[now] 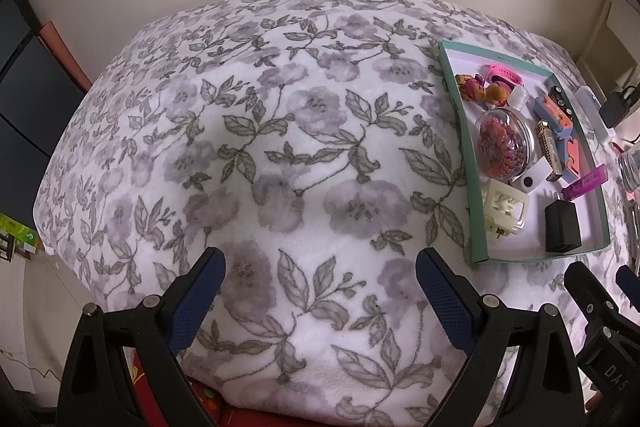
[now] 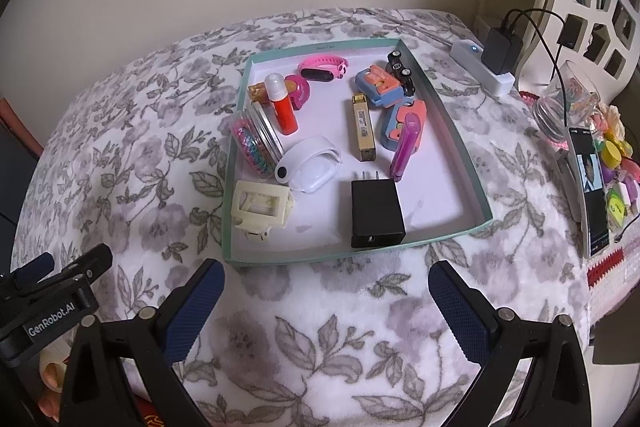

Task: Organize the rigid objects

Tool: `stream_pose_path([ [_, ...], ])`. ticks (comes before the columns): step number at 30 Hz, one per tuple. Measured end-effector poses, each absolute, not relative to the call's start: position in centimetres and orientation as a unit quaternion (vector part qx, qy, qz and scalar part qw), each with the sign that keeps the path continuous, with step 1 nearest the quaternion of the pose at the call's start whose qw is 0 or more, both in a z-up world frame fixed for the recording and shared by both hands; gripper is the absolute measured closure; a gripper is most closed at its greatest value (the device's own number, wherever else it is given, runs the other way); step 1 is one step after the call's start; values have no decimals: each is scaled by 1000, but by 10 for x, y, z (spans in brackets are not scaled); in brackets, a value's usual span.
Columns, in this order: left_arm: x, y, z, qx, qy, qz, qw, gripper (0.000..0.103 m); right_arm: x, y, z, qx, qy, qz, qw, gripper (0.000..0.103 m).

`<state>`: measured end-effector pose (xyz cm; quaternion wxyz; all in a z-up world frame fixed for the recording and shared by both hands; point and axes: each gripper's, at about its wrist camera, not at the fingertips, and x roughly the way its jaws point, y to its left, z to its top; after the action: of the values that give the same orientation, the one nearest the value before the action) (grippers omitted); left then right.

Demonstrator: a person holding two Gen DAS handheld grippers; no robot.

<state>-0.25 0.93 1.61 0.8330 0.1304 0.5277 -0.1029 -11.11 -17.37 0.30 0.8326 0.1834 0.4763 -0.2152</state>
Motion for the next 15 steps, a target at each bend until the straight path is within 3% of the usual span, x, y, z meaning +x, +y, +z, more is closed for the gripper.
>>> stream_pose_path([
  [15, -7, 0, 16, 150, 525, -117, 829, 7, -107, -173, 11, 165, 467, -215, 842, 0],
])
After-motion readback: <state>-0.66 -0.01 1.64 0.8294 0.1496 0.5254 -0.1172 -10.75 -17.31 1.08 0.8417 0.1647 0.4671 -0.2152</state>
